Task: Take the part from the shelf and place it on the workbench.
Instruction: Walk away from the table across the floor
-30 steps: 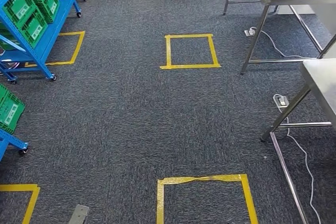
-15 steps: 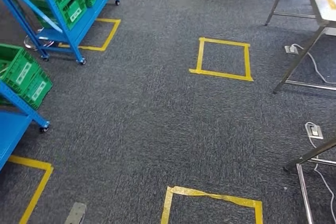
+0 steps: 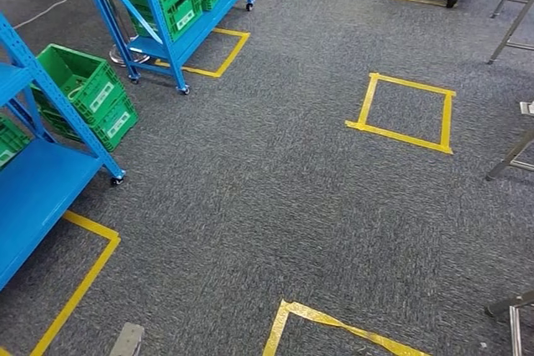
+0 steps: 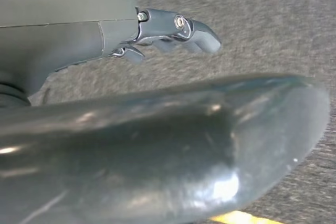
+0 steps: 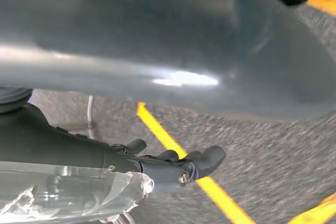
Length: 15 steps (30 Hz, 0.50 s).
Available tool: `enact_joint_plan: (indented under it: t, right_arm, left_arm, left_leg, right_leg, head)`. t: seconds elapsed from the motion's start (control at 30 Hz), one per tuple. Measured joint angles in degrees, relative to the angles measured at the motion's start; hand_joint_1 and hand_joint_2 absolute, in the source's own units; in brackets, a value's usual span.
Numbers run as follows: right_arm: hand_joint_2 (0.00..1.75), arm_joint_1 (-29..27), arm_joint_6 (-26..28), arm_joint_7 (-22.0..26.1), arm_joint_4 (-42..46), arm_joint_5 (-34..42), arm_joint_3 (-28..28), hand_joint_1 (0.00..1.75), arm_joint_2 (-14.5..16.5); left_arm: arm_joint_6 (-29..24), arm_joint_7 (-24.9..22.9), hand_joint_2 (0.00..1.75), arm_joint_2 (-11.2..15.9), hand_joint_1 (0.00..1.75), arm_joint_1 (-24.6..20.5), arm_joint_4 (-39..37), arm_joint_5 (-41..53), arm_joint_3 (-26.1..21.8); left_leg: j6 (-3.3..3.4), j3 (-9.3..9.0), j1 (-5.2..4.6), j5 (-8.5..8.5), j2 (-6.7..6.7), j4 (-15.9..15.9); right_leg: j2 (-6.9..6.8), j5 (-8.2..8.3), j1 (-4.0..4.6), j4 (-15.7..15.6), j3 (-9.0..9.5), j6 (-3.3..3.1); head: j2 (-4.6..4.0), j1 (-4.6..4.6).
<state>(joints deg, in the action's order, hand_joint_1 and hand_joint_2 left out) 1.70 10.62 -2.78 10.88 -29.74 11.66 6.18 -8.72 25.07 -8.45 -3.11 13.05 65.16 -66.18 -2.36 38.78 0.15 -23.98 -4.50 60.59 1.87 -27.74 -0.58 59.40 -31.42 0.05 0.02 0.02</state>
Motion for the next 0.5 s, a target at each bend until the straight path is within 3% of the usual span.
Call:
enact_joint_plan:
  t: [0.03,0.07,0.13,0.17,0.2,0.27,0.3,0.33,0.4,0.43,0.5]
  right_arm:
    - [0.00,-0.1,0.0,0.0,0.0,0.0,0.0,0.00,0.0]
    - [0.00,-0.3,0.0,0.0,0.0,0.0,0.0,0.00,0.0]
    - [0.00,-0.5,0.0,0.0,0.0,-0.1,0.0,0.00,0.0]
    - [0.00,-0.5,0.0,0.0,0.0,-0.1,0.0,0.00,0.0]
    - [0.00,-0.4,0.0,0.1,0.0,-0.2,0.0,0.00,0.1]
    - [0.00,-0.3,0.0,0.2,0.0,-0.3,0.0,0.00,0.1]
    - [0.00,-0.3,0.0,0.2,0.0,-0.4,0.0,0.00,0.1]
    - [0.00,-0.2,0.0,0.3,0.0,-0.5,0.0,0.00,0.1]
    - [0.00,-0.1,0.0,0.4,0.0,-0.6,0.0,0.00,0.1]
    - [0.00,0.1,0.0,0.4,0.0,-0.6,0.0,0.00,0.1]
    - [0.00,0.2,0.1,0.4,0.0,-0.6,0.0,0.00,0.1]
  left_arm:
    - [0.1,0.0,0.00,-0.1,0.00,-0.2,0.0,0.0,0.0]
    - [0.1,0.0,0.00,-0.1,0.00,-0.4,0.0,0.0,0.0]
    - [0.1,-0.1,0.00,-0.1,0.00,-0.6,0.0,0.1,0.0]
    - [0.1,-0.2,0.00,-0.1,0.00,-0.5,0.0,0.1,0.0]
    - [0.0,-0.3,0.00,-0.1,0.00,-0.5,0.0,0.1,0.0]
    - [-0.1,-0.6,0.00,0.0,0.00,-0.6,0.0,0.2,0.0]
    - [-0.1,-0.7,0.00,0.0,0.00,-0.8,0.0,0.3,0.0]
    - [-0.2,-0.8,0.00,0.0,0.00,-0.9,0.0,0.5,0.0]
    - [-0.2,-0.9,0.00,0.1,0.00,-0.8,0.0,0.6,0.0]
    - [-0.2,-0.9,0.00,0.0,0.00,-0.6,0.0,0.7,0.0]
    - [-0.3,-0.9,0.00,0.1,0.00,-0.4,0.0,0.7,0.0]
  left_leg:
    - [-0.13,1.15,-0.08,-2.45,2.02,3.1]
    - [-0.28,2.40,-0.05,-4.86,3.06,6.8]
    - [-0.55,3.44,0.05,-7.29,3.72,11.8]
    - [-0.65,2.52,0.09,-6.96,3.88,11.5]
    - [-0.72,0.51,0.12,-5.83,4.26,9.1]
    - [-0.79,-4.86,0.02,-3.54,6.80,1.6]
    - [-0.49,-6.74,-0.07,-2.96,7.93,-1.4]
    - [-0.09,-7.68,-0.18,-2.80,8.65,-3.1]
    - [1.00,-7.60,-0.29,-2.64,7.74,-3.8]
    - [1.37,-7.54,-0.22,-2.48,7.09,-3.9]
    - [2.08,-7.50,0.06,-2.06,5.82,-4.0]
  right_leg:
    - [-0.90,0.32,0.07,-0.1,-0.14,-0.23]
    - [-1.92,0.53,0.14,-0.1,-0.43,-0.35]
    - [-3.97,0.77,0.20,-0.1,-1.07,-0.33]
    - [-4.84,0.87,0.18,-0.1,-1.34,-0.27]
    - [-5.64,0.95,0.14,-0.1,-1.55,-0.17]
    - [-7.12,1.06,0.26,0.0,-1.70,0.27]
    - [-7.84,1.10,0.43,0.0,-1.70,0.56]
    - [-8.49,1.17,0.62,0.0,-1.61,0.89]
    - [-9.78,1.33,0.76,-0.3,-1.28,1.50]
    - [-9.54,1.18,0.66,-0.2,-1.21,1.84]
    - [-6.55,-0.79,0.39,2.5,-2.21,2.43]
  head:
    - [0.00,-0.27]
    - [0.00,-0.47]
    - [0.00,-0.50]
    - [0.00,-0.50]
    - [0.00,-0.51]
    - [0.00,-0.57]
    - [0.01,-0.58]
    - [0.01,-0.57]
    - [0.01,-0.51]
    - [0.00,-0.47]
    - [0.00,-0.32]
